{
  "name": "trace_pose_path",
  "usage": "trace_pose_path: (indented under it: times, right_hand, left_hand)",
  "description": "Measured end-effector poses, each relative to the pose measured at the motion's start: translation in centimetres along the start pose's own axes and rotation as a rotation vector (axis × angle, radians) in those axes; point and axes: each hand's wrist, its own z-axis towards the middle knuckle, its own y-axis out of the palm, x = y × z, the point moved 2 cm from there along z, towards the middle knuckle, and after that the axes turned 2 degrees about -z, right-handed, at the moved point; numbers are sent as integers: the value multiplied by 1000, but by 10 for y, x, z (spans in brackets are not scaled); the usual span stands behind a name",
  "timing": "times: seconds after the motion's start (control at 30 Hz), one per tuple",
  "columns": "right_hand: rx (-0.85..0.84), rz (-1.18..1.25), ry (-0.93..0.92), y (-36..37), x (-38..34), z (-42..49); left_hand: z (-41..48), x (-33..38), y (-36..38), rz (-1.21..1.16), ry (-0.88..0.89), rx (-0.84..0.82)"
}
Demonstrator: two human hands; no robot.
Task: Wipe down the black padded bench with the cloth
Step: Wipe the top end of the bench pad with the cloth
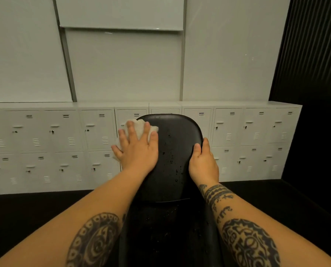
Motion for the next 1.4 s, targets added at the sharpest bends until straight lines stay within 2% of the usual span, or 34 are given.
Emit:
trace_pose_path:
  times: [0.07, 0.23, 0.4, 0.47, 0.57, 0.73, 0.87, 1.0, 1.07, 1.27, 1.4]
  right_hand:
    - [18, 4, -13, 1, 4, 2]
    - [43, 61, -4, 2, 10, 4]
    - [55, 92, 6, 5, 12, 6]
    - [56, 93, 2, 5, 11, 4]
    - [54, 94, 6, 4, 10, 1]
    - [53, 96, 14, 3, 9, -1]
    - [50, 91, 9, 3, 12, 1]
    - [49, 81, -1, 6, 12, 4]
    - [47, 82, -6, 6, 13, 5]
    - [55, 69, -19, 5, 11, 1]
    - [43, 68, 8, 3, 8, -4]
  left_hand:
    - [3, 3, 11, 141, 79, 54]
    - [39, 32, 12, 203, 135, 87]
    - [25, 51, 33, 333, 442, 79]
    - [7, 44, 40, 340, 492, 59]
    - [-5, 23, 33, 346, 487, 33]
    - [-2, -8, 14, 260, 310, 71]
    - [24, -7, 3, 168, 139, 80]
    - [47, 9, -2, 175, 94, 82]
    - [50, 19, 0, 230, 130, 90]
    - [10, 18, 22, 365, 462, 66]
    - [-18, -13, 21, 348, 489, 50]
